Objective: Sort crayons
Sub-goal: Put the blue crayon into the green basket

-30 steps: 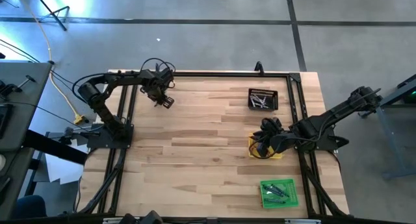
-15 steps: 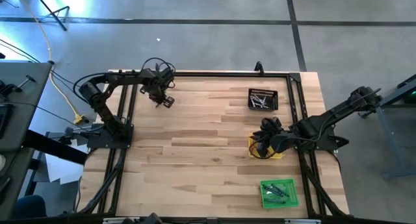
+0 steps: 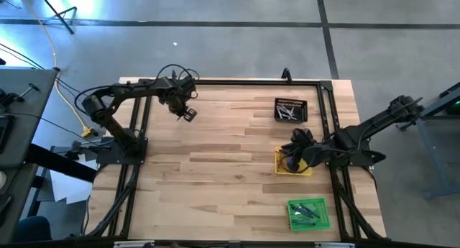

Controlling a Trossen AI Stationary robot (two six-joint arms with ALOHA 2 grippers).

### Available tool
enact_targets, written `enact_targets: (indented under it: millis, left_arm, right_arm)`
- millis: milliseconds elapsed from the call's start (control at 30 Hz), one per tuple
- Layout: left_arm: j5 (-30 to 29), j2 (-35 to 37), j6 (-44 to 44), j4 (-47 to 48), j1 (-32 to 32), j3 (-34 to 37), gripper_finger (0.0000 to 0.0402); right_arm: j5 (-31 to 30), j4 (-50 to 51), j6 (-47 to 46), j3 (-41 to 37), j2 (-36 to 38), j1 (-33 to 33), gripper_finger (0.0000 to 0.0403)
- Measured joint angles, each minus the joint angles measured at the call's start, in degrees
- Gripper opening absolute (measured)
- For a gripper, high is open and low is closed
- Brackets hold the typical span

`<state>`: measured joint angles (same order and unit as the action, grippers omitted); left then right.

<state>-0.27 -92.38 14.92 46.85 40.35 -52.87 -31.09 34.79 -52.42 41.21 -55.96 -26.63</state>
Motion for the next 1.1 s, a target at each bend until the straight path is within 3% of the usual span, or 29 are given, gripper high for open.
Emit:
enact_targets:
  millis: [333,600,700,900,1100]
  left_arm:
    - [5.3,7.0,2.5,-7.2,-9.7,-4.7,0.0002]
    - [6.8,9.9,4.0,-27.7,-23.7,-5.1,0.0003]
    - [4.1,9.9,3.4,-36.0,-28.8,-5.1,0.0003]
    - [-6.3,9.9,-0.2,-48.5,-38.8,-5.1,0.0003]
    - [-18.0,8.7,-1.6,-57.3,-46.5,-5.1,0.0003]
  right_arm:
    - [-0.6,1.4,0.0,0.0,2.8,0.0,0.0076]
    - [-8.5,0.8,1.5,0.0,2.8,0.0,0.0076]
    - [-12.3,-2.0,4.2,0.0,2.6,-0.2,0.0076]
    - [-21.7,-19.8,13.4,-4.7,1.9,-2.2,0.0076]
    - [-25.7,-49.4,27.1,-13.9,1.4,-3.1,0.0076]
